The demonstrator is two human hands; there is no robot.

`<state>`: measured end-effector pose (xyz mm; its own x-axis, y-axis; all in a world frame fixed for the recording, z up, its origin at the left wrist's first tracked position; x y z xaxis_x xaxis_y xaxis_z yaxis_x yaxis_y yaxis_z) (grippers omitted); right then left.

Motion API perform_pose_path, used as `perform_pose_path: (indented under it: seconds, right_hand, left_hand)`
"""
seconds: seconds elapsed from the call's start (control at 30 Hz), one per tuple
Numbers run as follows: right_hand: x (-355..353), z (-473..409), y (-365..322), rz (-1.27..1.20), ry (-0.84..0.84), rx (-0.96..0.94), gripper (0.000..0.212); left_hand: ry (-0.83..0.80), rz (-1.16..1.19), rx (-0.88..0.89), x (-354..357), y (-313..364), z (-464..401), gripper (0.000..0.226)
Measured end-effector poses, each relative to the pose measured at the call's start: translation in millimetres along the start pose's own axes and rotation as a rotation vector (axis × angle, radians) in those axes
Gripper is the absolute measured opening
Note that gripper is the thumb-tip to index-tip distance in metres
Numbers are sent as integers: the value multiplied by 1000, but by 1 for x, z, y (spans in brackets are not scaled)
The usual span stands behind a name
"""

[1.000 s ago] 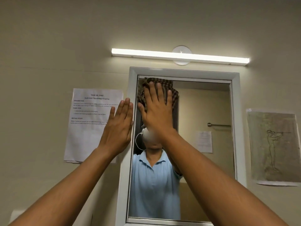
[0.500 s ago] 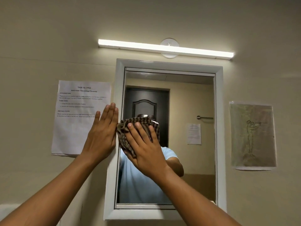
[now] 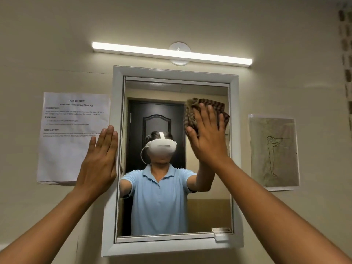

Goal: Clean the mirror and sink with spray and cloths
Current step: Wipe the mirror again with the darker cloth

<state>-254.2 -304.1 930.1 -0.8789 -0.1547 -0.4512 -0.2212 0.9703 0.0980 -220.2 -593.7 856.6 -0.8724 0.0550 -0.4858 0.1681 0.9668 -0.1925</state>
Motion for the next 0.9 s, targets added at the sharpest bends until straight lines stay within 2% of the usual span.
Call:
perform_pose_path:
  seconds: [0.23, 0.37, 0.5, 0.9]
  right_hand:
    - [16, 57, 32, -62, 52, 170, 64]
    - [39, 98, 22, -92, 51, 237, 66]
    - [50, 103, -4, -98, 39, 285, 68]
    - [43, 23, -176, -51, -22, -58, 67]
  left_hand:
    - [-9, 9, -7, -1, 1, 1, 78]
    - [-3, 2, -3, -3, 2, 2, 75]
    - [-16, -5, 0, -2, 1, 2, 72]
    - [-49, 56, 52, 3, 0, 10, 70]
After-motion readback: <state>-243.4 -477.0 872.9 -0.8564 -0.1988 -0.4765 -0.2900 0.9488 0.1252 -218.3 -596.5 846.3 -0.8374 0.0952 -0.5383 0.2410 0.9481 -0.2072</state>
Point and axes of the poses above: each hand's wrist, its own z-axis away from the middle knuckle, its own x-axis out of the palm, y = z × x, the point moved 9 cm from there along -z, towards the middle knuckle, and after that the axes turned 15 degrees about -y, right-handed, at the moved point
